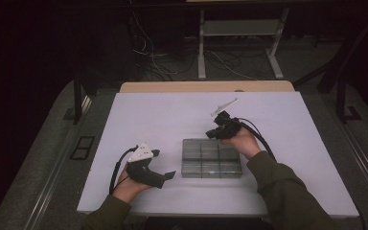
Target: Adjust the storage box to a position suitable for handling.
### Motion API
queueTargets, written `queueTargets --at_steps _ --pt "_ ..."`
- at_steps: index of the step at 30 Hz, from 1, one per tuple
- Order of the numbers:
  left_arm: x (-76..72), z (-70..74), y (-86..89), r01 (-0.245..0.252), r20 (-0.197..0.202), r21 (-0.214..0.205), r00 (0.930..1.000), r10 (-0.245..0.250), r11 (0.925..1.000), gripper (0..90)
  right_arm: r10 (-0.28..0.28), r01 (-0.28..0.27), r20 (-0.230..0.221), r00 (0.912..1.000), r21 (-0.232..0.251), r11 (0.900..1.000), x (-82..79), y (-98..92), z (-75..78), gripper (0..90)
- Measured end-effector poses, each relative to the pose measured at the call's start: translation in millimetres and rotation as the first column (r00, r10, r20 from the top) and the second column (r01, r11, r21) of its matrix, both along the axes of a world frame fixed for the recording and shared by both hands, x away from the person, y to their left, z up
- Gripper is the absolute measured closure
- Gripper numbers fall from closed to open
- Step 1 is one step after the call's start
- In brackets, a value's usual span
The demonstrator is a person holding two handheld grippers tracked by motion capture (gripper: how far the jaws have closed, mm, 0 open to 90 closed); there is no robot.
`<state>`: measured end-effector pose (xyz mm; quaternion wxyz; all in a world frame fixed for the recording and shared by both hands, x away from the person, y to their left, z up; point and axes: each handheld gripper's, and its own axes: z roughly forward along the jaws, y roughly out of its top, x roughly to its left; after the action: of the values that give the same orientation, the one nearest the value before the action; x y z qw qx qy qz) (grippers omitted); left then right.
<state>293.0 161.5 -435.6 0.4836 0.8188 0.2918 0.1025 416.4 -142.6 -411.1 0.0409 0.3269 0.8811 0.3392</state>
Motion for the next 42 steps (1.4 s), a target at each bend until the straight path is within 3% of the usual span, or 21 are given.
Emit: queueTargets --at_steps 18,27,30,35,36,39,42 --pt "-0.2 -0.6 -0.2 -0.005 -0.003 0.001 1.0 0.005 1.0 0.0 0.036 -0.036 0.0 0.9994 -0.001 0.9994 -29.4 -0.1 0.2 89.0" --pt "0.0 -1.0 0.6 -0.004 -0.008 0.008 1.0 0.004 1.0 0.0 0.038 -0.038 0.006 0.9993 0.019 0.9991 -32.5 -2.5 -0.8 88.9" --pt "-0.4 -0.7 0.9 -0.004 -0.006 0.007 1.0 0.004 1.0 0.0 0.006 -0.008 0.024 0.9997 0.09 0.9959 -34.2 -9.7 2.0 81.3" --pt "-0.8 -0.8 1.5 -0.002 -0.003 0.015 1.0 0.002 0.9999 0.0 0.008 -0.017 0.061 0.9981 0.158 0.9873 -40.1 -23.9 12.0 68.3" --pt "-0.8 -0.8 1.5 -0.002 -0.003 0.015 1.0 0.002 0.9999 0.0 0.008 -0.017 0.061 0.9981 0.158 0.9873 -40.1 -23.9 12.0 68.3" --pt "-0.6 -1.3 2.5 -0.003 -0.002 0.014 1.0 0.003 0.9999 0.0 -0.013 -0.007 0.106 0.9943 0.184 0.9829 -46.6 -35.8 18.4 55.1" --pt "-0.7 -1.1 2.6 -0.007 -0.002 0.013 1.0 0.007 0.9999 0.0 -0.023 -0.002 0.117 0.9928 0.209 0.9779 -50.7 -45.1 20.2 48.9"
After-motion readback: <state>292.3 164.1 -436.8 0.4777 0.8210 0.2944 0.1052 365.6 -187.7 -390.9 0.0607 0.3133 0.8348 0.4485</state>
